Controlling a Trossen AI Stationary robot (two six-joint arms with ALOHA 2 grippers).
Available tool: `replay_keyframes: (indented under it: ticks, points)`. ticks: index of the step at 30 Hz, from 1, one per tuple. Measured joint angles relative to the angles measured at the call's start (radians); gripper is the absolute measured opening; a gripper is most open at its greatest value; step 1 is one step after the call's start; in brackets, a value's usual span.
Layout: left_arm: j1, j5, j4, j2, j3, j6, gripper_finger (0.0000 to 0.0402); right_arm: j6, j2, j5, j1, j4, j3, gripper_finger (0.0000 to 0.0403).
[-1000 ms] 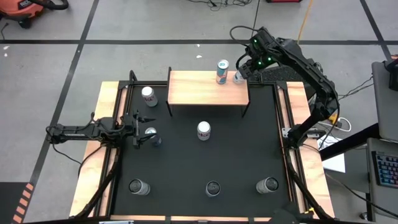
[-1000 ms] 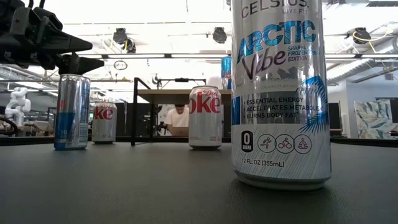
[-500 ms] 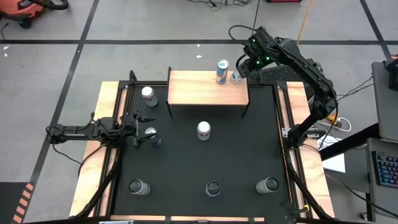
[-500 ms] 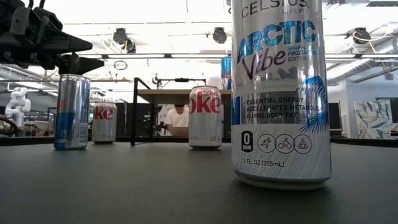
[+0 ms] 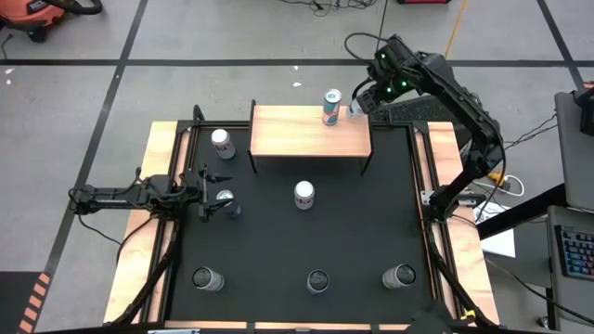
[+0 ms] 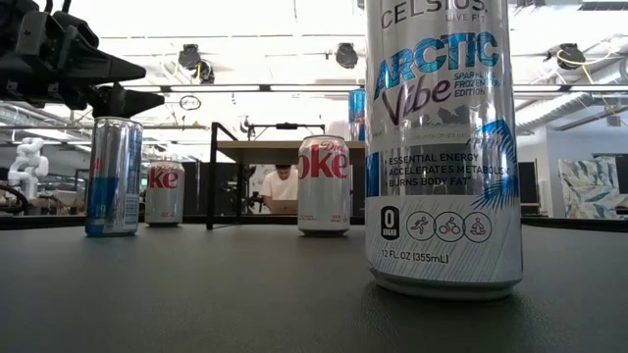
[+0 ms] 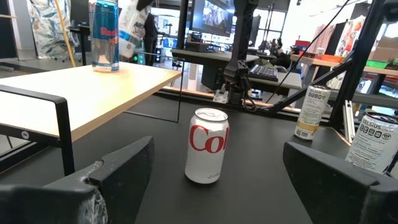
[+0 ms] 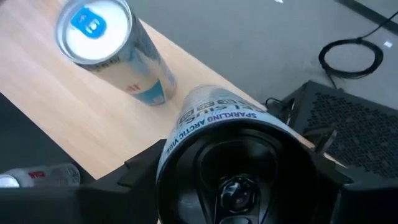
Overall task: Place canned beverage on shelf
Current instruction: Put the top white-blue soda can on the shelf
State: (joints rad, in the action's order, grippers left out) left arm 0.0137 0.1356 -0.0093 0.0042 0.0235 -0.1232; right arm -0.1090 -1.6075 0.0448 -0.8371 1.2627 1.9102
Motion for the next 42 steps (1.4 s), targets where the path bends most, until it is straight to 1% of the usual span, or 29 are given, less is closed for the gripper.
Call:
replay_keyframes:
  ticks: [14,19,29,42]
  points:
    - [0.0,0.0,0.0,0.0,0.0,0.0,0.0361,0.001,-0.007,-0.002,0.0,0.039,0.0,0.0253]
    - [0.0,0.0,0.0,0.0,0.0,0.0,0.0361,0.003,-0.013,-0.044,0.0,0.05,0.0,0.0253]
    - [0.0,0.0,0.0,0.0,0.0,0.0,0.0361,0.022,-0.067,-0.051,0.0,0.056,0.008,0.0254]
    - [0.0,0.0,0.0,0.0,0.0,0.0,0.0361,0.024,-0.065,-0.044,0.0,0.062,0.005,0.0254]
